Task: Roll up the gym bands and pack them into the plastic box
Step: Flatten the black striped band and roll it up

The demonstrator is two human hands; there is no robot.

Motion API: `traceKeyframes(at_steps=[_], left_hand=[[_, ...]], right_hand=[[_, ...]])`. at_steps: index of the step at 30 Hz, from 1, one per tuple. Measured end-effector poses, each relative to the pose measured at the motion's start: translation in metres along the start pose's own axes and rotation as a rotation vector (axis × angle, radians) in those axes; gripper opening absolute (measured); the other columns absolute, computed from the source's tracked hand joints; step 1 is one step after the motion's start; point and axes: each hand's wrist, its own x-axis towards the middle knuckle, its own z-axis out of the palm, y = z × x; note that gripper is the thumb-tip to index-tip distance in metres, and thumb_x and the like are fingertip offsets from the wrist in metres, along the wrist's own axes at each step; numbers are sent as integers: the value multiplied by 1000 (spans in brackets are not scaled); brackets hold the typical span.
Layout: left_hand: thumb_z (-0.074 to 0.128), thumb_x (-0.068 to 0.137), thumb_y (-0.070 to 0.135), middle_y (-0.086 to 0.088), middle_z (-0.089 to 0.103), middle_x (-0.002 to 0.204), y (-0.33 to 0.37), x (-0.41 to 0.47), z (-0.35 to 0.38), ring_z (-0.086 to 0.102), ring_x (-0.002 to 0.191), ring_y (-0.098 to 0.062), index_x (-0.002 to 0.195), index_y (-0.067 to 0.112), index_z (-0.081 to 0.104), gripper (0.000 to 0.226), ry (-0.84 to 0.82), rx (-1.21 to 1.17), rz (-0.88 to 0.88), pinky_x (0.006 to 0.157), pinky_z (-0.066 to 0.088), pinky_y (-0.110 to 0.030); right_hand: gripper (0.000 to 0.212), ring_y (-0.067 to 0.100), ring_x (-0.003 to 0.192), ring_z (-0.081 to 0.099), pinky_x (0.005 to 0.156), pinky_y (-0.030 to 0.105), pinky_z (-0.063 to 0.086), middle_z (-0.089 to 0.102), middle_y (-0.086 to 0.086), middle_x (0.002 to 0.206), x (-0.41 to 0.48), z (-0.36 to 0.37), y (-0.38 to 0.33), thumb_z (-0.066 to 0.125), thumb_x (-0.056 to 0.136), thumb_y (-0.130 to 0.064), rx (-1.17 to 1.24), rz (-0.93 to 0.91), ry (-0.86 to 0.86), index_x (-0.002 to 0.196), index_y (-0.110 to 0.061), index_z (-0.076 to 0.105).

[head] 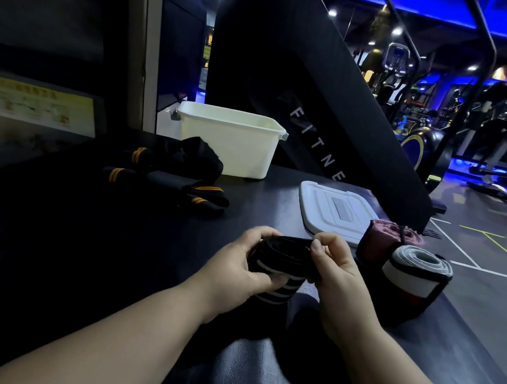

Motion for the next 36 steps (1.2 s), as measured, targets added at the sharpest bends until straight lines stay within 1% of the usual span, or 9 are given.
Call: traceKeyframes(at_steps=[5,8,12,17,19,23,28,31,36], left_hand=[[79,67,22,3,71,99,-4,3,-2,67,94,-11,110,34,59,49,150,116,27,93,53,-33],[82,73,16,3,70,99,-6,6,-4,66,95,-13,107,34,58,45,224,162,21,93,52,-36],[82,74,13,4,69,99,-5,8,-5,65,93,-10,109,30,56,47,286,200,3,90,52,-30],[84,72,17,6,67,99,-4,9,-5,63,92,-7,111,25,55,49,330,245,7,83,49,-20],[85,72,20,6,67,98,-4,9,-5,64,92,-7,110,26,55,49,301,233,10,85,50,-21],[83,75,21,1,69,104,-6,7,-11,66,98,-12,113,29,54,48,166,140,4,94,52,-32],[66,88,2,1,64,109,-2,3,-14,62,98,-7,122,32,49,48,7,29,1,98,49,-30],[67,87,2,4,64,102,-2,4,-13,62,94,-8,120,32,52,47,34,82,45,96,49,-31],[70,85,5,7,64,93,-4,3,-9,62,85,-7,118,29,52,44,67,155,77,92,50,-33]], right_hand=[[10,4,59,37,57,20,32,45,-10,65,0,-1,0,53,82,-30,42,70,-49,81,-20,52],[11,3,61,39,60,21,31,46,-10,66,-2,0,-1,53,80,-30,46,124,-112,79,-20,52],[7,2,67,44,64,22,33,50,-12,72,-1,1,-2,55,75,-27,-20,138,-186,76,-20,55],[19,2,76,50,66,17,40,57,-18,85,-3,1,0,58,95,-22,-139,66,-181,77,-20,66],[23,3,77,52,65,16,42,60,-17,82,-2,1,0,53,97,-17,-151,81,-132,80,-15,68],[17,8,75,53,67,18,44,63,-6,77,-5,2,-2,64,90,-18,-131,129,-82,75,-13,70],[12,-4,58,59,61,9,45,69,-9,63,-8,1,-7,68,84,-3,-44,104,-42,74,-10,71],[13,2,61,59,62,12,46,68,-6,64,-7,-2,-5,71,81,-1,-48,88,0,86,-13,67],[40,7,58,56,60,17,46,61,-4,62,-2,-9,-2,74,80,-7,-70,211,-7,112,-15,51]])
